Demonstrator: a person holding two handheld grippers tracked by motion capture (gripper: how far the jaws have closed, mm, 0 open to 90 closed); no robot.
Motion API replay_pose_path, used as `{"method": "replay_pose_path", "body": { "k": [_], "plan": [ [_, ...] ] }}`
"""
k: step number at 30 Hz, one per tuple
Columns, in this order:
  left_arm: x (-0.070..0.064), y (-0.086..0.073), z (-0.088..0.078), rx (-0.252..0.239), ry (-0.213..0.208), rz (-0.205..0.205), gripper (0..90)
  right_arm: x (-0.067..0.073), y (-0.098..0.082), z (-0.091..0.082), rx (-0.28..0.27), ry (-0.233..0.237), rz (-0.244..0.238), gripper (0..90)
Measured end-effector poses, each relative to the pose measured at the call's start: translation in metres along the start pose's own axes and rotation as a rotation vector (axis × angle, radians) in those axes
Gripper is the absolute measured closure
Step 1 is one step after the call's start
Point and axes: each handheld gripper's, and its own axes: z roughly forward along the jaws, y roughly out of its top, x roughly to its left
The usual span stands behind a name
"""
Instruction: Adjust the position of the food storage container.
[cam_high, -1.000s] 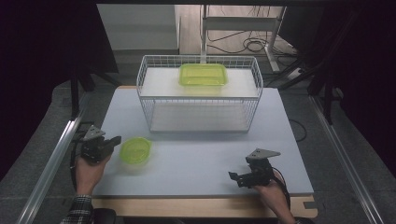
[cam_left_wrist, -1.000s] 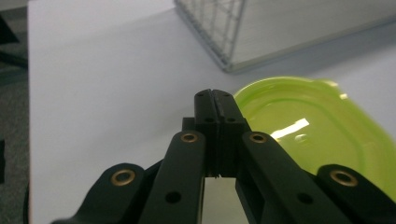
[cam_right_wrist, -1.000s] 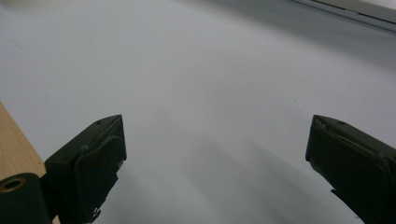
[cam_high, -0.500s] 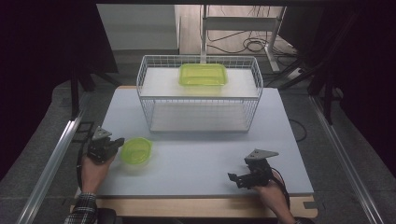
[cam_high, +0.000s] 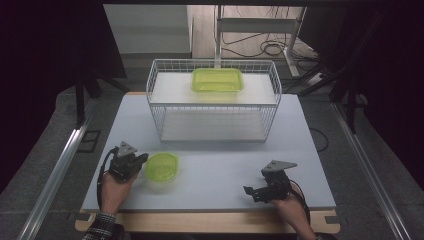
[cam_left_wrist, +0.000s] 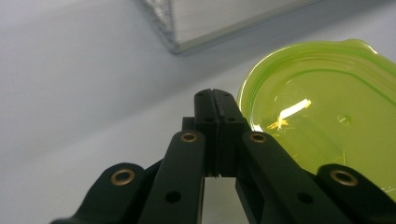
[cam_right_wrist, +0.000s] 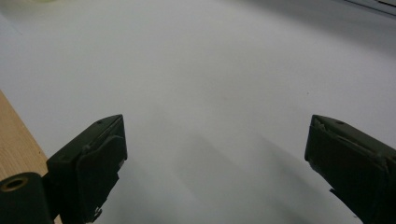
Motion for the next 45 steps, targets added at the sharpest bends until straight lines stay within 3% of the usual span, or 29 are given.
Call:
{"method": "replay_pose_path", "body": {
  "k": [5,11,17,19,23,24,32,45],
  "plan": [
    [-0.014,0.004,0.003,0.007,-0.025,0.016,90.0,0.000,0.000,0.000,0.003,0.001,0.001,5.5],
    [-0.036,0.008,0.006,0.013,-0.086,0.045,90.0,0.000,0.000,0.001,0.010,0.010,0.001,6.2],
    [-0.029,0.003,-0.004,0.001,-0.074,0.032,90.0,-0.001,0.000,0.000,0.003,0.012,0.003,6.3],
    [-0.023,-0.009,-0.007,0.044,-0.096,0.036,90.0,-0.002,0.000,0.000,0.007,0.013,0.005,6.3],
    [-0.023,-0.016,-0.006,0.087,-0.118,0.057,90.0,-0.001,0.000,0.000,0.010,0.016,0.007,6.3],
    [-0.027,-0.017,-0.005,0.101,-0.143,0.072,90.0,-0.001,0.001,0.001,0.013,0.015,0.000,6.3],
    [-0.044,-0.013,0.009,0.135,-0.195,0.132,89.8,-0.001,0.001,0.003,0.013,0.013,0.007,6.4],
    [-0.078,0.000,0.026,0.133,-0.268,0.194,89.1,-0.001,0.001,0.005,0.016,0.013,0.008,6.5]
  ]
}}
